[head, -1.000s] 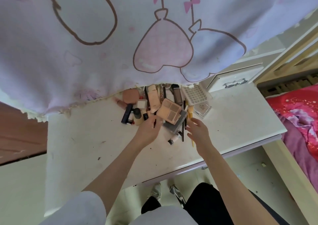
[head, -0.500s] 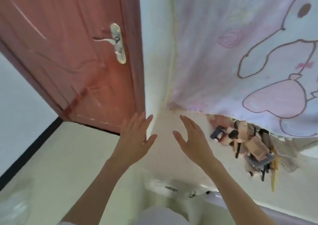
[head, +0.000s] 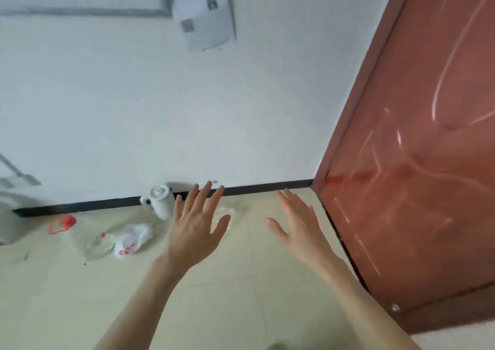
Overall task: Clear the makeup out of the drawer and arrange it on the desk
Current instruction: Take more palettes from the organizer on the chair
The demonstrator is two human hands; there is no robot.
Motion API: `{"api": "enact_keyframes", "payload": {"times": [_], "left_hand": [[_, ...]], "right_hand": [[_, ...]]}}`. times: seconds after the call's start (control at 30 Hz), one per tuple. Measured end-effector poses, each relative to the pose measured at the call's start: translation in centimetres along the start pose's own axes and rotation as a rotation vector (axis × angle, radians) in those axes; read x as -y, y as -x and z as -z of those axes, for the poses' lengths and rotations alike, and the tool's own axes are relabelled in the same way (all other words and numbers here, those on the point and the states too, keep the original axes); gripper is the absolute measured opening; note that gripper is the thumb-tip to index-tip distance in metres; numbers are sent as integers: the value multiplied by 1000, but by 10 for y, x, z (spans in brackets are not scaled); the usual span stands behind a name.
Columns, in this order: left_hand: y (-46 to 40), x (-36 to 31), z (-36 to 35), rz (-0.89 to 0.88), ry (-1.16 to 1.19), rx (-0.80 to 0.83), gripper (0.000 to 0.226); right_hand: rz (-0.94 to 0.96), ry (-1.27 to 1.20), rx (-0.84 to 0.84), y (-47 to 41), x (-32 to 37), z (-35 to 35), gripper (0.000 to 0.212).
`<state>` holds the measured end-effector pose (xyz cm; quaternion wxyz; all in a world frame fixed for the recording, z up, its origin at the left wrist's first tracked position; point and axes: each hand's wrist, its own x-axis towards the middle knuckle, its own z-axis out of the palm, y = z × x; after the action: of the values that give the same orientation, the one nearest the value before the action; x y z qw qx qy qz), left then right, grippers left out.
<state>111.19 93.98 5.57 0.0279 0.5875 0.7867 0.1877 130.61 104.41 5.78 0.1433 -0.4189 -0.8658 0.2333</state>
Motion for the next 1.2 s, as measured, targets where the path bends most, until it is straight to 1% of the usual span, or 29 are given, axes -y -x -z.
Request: {"api": "enact_keyframes", "payload": {"times": [0.03,0.07,0.1,0.2,0.27,0.33,0.4,0.57,0.73,0.83,0.93,1.1,1.13,1.2], "left_hand": [[3,21,6,60,-13,-17,69],[9,58,17,173,-20,-53,70],[14,78,23,244,-13,-90,71],[21,108,32,332,-32,-104,72],[22,145,37,457,-46,-126,74],[18,186,41,584,-59,-157,76],[20,218,49,696,-93,-148,78],[52,284,83,963,-143,-211,76],[103,331,110,1251,-186,-259,79],[134,355,117,1386,-164,-299,79],[167,388,125,1508,-135,-340,80],[227,467,147,1634,-117,-379,82],[240,487,154,1647,-111,-393,82],[267,526,173,1670,-95,-433,83]], "right_hand": [[55,-4,44,-20,15,-9,63],[142,-18,116,-53,45,-31,63],[188,-15,162,-71,65,-43,63],[265,-15,202,-99,96,-65,64],[359,-36,292,-130,127,-94,65],[470,-36,367,-167,164,-122,75],[568,-23,403,-200,200,-147,88],[794,36,559,-257,291,-209,96],[1009,12,732,-263,392,-280,93],[1145,48,791,-251,448,-322,88],[1241,60,860,-233,504,-361,88],[1351,81,898,-209,601,-434,92],[1363,88,901,-204,624,-448,89],[1388,99,922,-194,669,-474,75]]}}
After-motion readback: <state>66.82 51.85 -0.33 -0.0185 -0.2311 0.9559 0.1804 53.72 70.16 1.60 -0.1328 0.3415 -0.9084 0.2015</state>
